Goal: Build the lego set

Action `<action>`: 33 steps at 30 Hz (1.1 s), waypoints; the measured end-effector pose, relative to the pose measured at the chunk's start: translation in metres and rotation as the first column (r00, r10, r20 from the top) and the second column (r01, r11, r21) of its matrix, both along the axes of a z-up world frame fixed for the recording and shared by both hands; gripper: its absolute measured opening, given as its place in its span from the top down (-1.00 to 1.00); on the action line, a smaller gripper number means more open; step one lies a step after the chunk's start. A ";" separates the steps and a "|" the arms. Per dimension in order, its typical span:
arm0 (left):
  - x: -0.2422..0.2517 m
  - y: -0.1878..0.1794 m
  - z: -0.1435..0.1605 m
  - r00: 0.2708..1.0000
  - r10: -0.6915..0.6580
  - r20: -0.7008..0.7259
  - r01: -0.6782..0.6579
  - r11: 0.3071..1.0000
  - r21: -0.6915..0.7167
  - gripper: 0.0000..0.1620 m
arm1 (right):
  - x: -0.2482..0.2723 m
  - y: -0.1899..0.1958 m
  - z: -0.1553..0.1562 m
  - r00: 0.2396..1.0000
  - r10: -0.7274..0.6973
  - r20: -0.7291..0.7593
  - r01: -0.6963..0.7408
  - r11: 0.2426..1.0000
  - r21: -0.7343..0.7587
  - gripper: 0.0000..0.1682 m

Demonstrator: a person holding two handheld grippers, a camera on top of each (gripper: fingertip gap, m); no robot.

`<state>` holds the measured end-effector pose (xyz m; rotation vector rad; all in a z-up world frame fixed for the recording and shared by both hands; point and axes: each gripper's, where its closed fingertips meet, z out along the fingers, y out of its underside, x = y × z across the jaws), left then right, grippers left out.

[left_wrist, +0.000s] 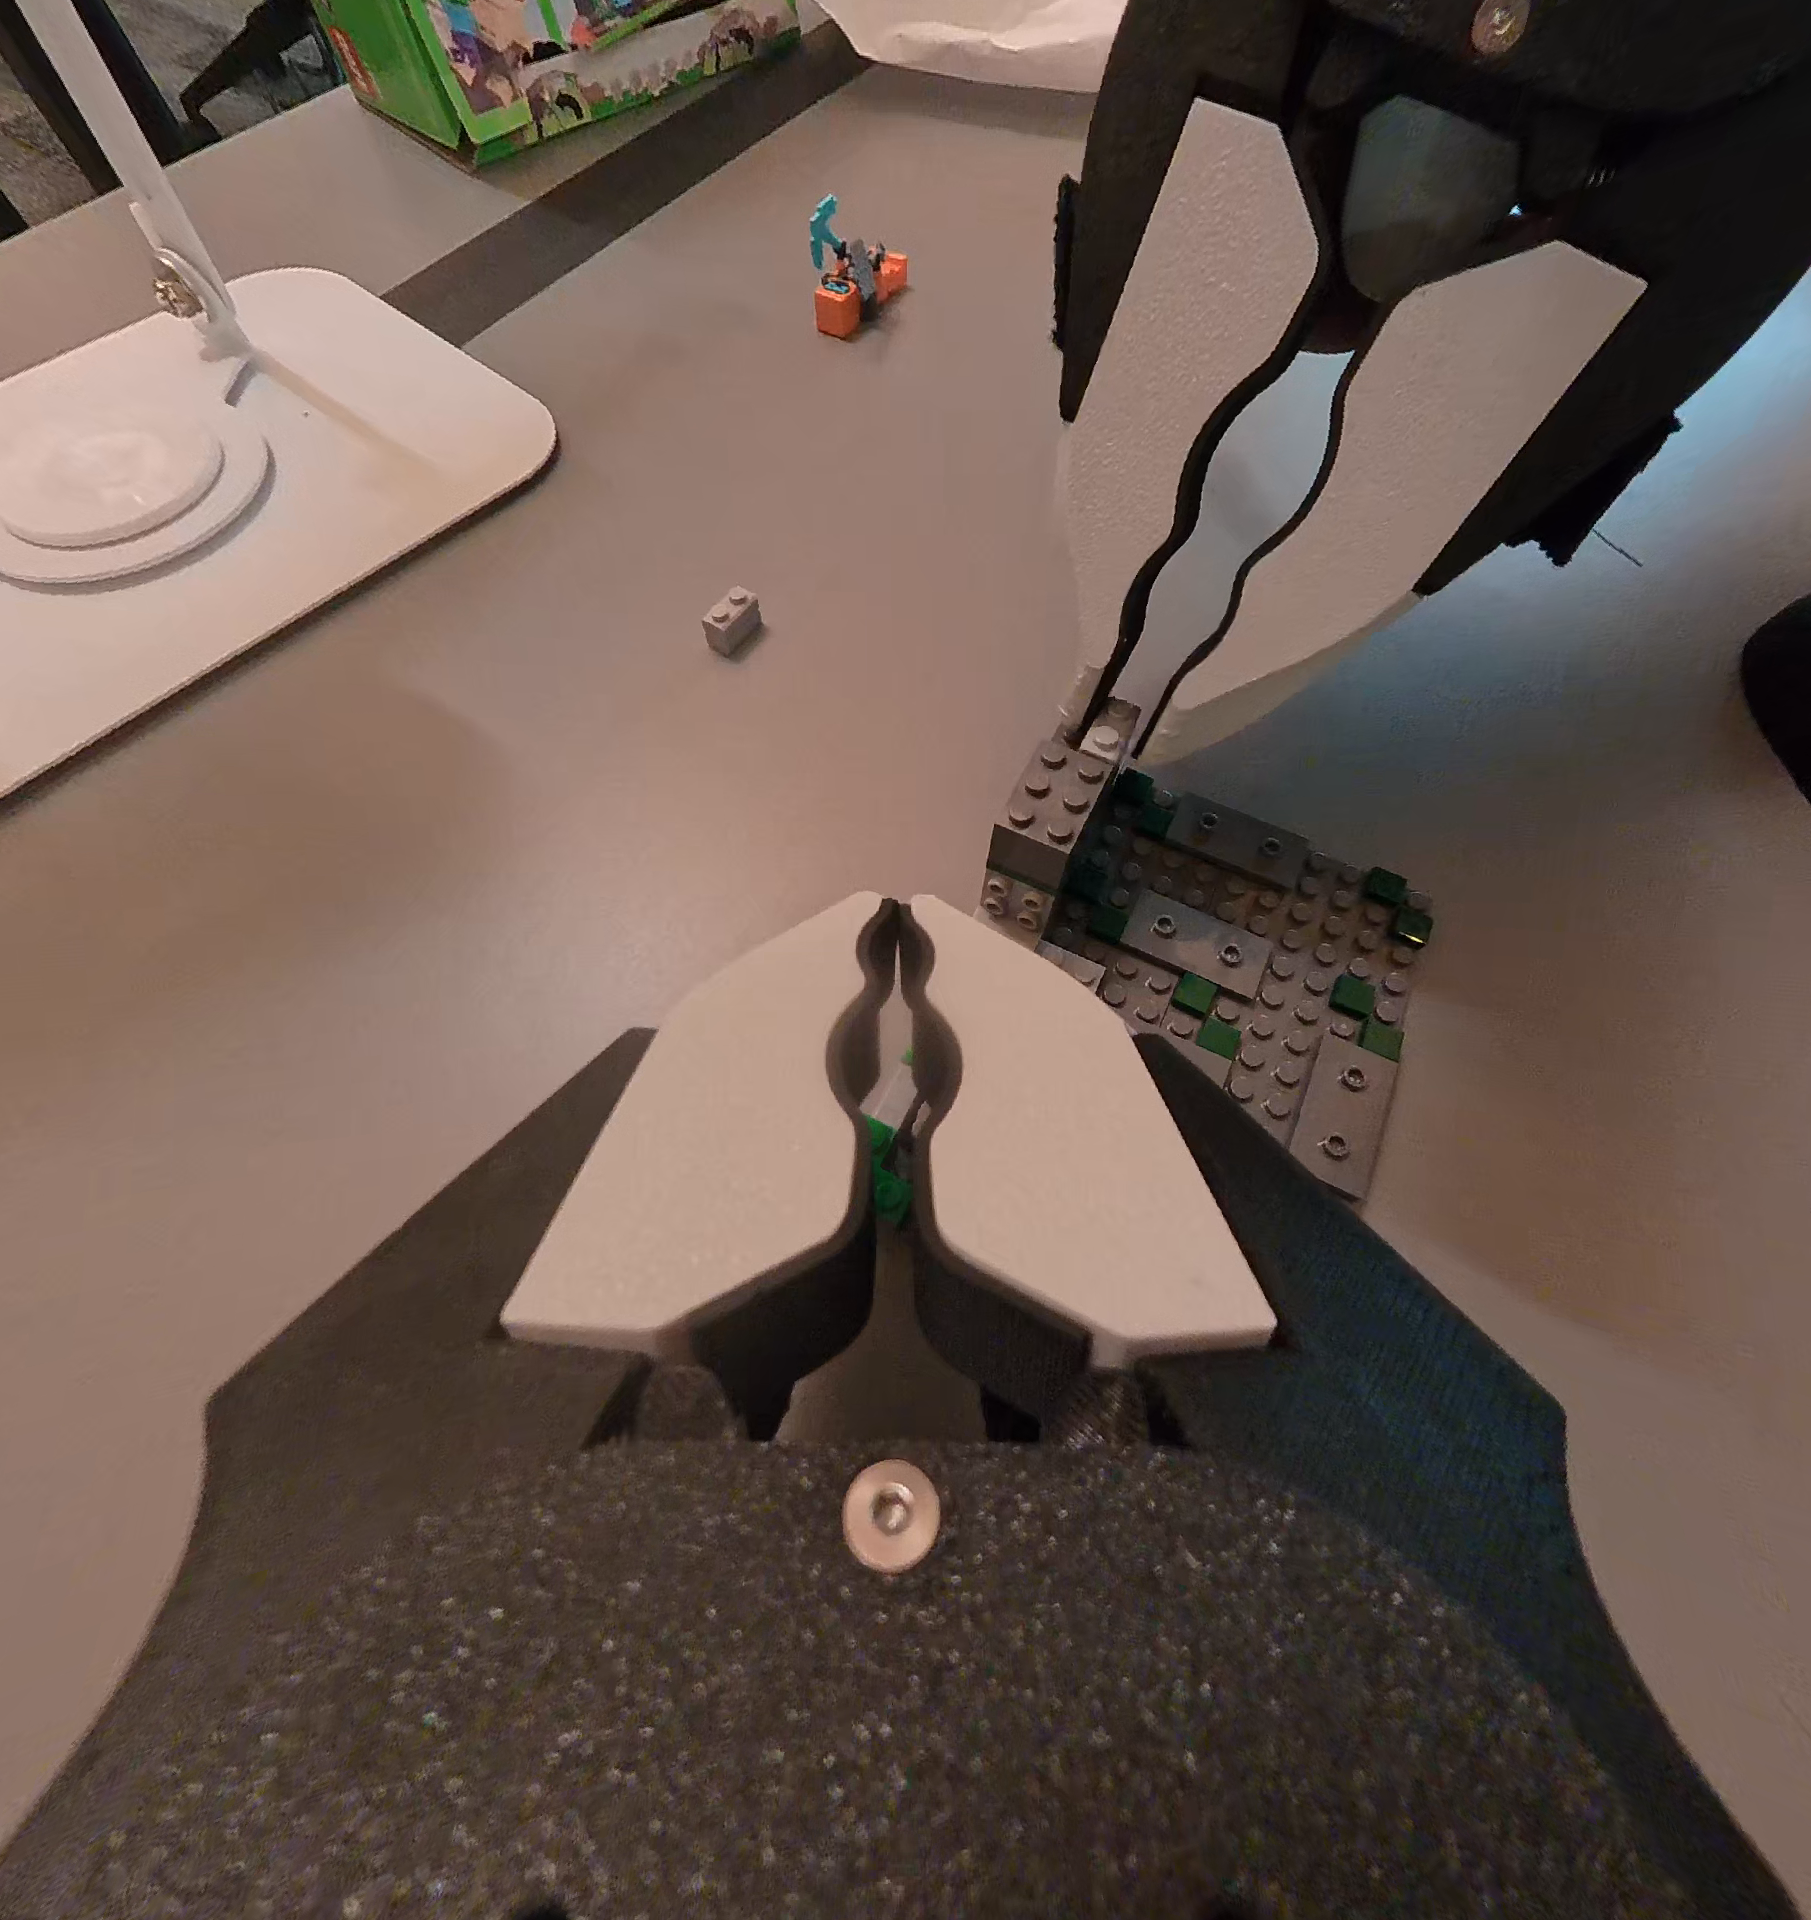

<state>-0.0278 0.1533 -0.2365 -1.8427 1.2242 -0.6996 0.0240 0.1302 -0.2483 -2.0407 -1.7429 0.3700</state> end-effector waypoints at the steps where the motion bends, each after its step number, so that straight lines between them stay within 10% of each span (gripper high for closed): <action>1: 0.000 0.000 0.000 1.000 0.000 0.000 0.000 1.000 0.000 1.00 | 0.000 0.000 0.000 1.000 0.001 0.000 -0.001 1.000 0.001 0.88; 33: 0.001 -0.002 -0.001 1.000 -0.007 -0.005 0.007 1.000 -0.002 1.00 | 0.000 0.002 0.003 1.000 -0.003 -0.009 0.003 1.000 0.015 0.86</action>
